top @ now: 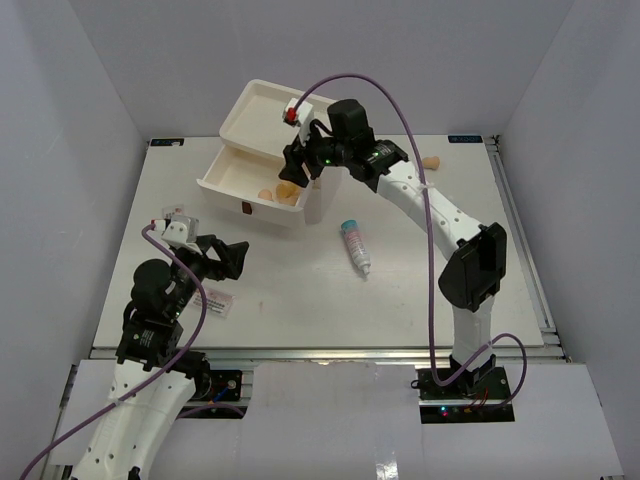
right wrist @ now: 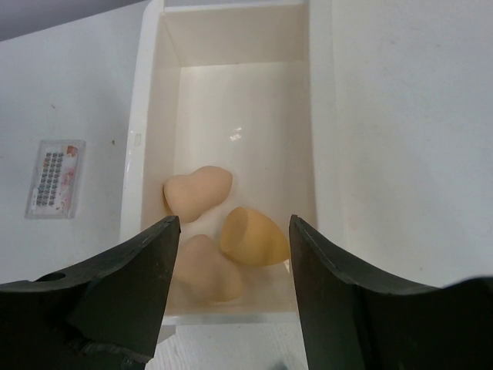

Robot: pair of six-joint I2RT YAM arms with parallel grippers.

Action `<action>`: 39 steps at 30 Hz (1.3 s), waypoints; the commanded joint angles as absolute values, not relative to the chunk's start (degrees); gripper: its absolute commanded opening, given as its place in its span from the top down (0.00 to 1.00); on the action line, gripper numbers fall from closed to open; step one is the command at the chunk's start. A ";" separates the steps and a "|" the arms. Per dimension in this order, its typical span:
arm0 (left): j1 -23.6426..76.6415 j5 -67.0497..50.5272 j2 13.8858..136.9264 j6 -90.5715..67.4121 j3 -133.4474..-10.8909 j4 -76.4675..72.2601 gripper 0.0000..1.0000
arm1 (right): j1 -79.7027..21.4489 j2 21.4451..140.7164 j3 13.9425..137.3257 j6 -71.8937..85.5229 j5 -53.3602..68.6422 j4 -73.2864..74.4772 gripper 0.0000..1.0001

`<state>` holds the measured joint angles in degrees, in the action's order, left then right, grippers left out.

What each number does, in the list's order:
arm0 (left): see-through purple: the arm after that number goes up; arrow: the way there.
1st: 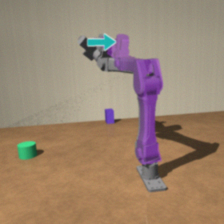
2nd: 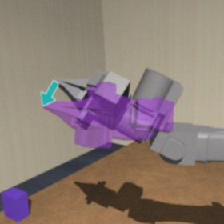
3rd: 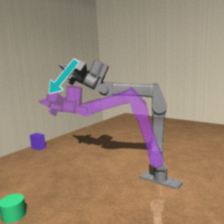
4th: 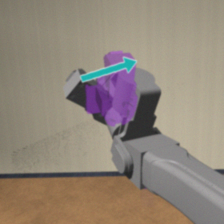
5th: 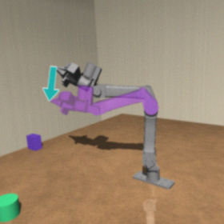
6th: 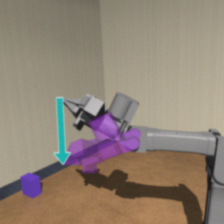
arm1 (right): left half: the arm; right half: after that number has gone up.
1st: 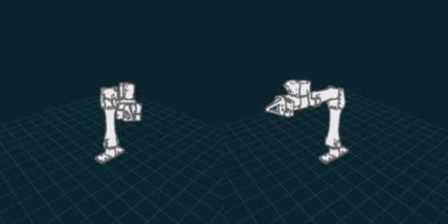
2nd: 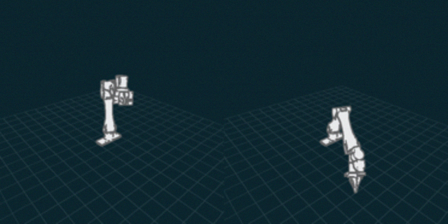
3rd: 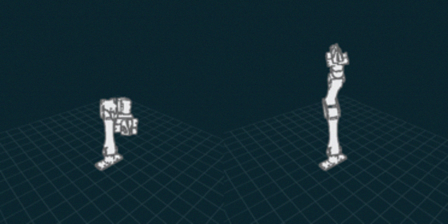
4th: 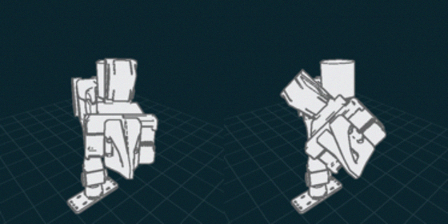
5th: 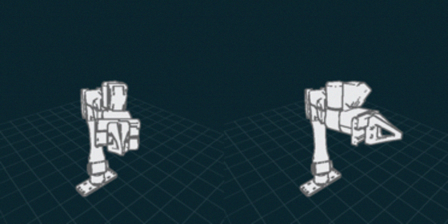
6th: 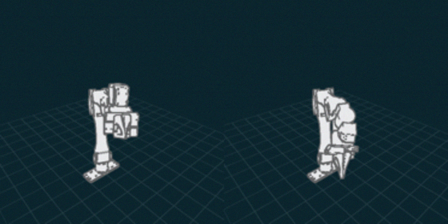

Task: Organize the makeup

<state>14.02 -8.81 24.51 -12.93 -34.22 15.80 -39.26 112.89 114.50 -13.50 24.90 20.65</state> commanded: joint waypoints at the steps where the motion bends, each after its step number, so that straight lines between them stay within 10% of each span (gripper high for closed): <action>1: 14.09 -9.05 23.59 -13.01 -33.84 14.68 0.06 | -35.76 104.30 115.61 -12.13 29.46 18.48 0.36; 13: 14.06 -10.72 23.11 -13.18 -33.66 13.98 0.05 | -11.64 98.41 97.50 0.12 16.86 10.56 0.41; 22: 14.15 -10.62 23.60 -13.17 -33.57 14.13 0.05 | -5.97 112.21 100.85 13.82 -4.71 10.46 0.38; 39: 13.84 -10.32 26.07 -13.01 -33.40 14.02 0.05 | 2.34 130.92 111.33 18.34 -5.65 10.28 0.38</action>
<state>14.01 -9.87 25.42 -12.95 -34.11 14.75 1.31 129.06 106.65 16.89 -4.74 13.03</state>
